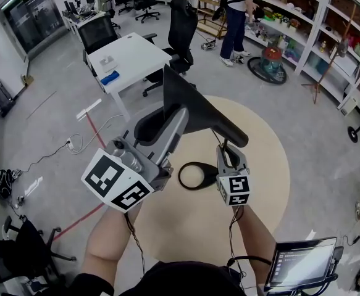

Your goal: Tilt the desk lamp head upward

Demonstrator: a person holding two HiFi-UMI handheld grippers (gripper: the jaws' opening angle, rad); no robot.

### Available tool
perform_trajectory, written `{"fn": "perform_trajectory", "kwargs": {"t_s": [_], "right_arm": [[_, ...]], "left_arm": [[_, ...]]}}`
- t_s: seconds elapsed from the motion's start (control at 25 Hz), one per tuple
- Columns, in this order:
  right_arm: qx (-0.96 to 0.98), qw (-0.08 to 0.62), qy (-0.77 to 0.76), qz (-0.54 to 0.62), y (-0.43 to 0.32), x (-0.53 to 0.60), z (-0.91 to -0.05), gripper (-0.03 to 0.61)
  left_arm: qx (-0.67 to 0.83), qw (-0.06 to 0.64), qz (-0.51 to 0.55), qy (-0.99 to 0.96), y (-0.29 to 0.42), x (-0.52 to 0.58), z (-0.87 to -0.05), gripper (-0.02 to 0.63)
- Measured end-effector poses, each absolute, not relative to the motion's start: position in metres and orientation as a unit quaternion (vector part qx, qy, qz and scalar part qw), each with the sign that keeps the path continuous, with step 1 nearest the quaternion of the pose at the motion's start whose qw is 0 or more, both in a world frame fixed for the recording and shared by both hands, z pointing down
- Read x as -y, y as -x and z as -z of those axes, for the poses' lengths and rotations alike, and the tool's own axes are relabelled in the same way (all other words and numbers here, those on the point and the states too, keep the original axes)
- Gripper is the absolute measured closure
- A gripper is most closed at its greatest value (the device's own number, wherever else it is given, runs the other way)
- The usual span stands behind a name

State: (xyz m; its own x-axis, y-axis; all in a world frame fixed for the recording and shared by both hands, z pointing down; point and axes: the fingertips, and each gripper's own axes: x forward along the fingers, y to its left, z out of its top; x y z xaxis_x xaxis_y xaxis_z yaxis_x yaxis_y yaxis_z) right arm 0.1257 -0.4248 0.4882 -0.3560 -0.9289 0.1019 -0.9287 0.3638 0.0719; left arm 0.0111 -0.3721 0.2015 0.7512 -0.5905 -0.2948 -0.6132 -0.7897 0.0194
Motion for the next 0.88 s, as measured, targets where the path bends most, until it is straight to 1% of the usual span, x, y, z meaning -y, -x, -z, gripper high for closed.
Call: {"fn": "perform_trajectory", "kwargs": {"t_s": [0.4,0.64,0.84,0.88], "right_arm": [[0.826,0.065,-0.559,0.002,-0.123,0.422,-0.488,0.531],[0.826,0.063,-0.560,0.003,-0.124,0.423,-0.486,0.531],[0.819,0.065,-0.570,-0.004,-0.127,0.422,-0.491,0.531],[0.817,0.063,-0.572,-0.005,-0.129,0.421,-0.491,0.520]], "left_arm": [[-0.309,0.023,-0.157,0.938,-0.005,0.367,-0.205,0.550],[-0.323,0.046,-0.152,0.933,0.000,0.362,-0.204,0.550],[-0.321,0.046,-0.170,0.930,0.009,0.357,-0.209,0.549],[-0.324,0.048,-0.175,0.928,0.011,0.355,-0.210,0.549]]}}
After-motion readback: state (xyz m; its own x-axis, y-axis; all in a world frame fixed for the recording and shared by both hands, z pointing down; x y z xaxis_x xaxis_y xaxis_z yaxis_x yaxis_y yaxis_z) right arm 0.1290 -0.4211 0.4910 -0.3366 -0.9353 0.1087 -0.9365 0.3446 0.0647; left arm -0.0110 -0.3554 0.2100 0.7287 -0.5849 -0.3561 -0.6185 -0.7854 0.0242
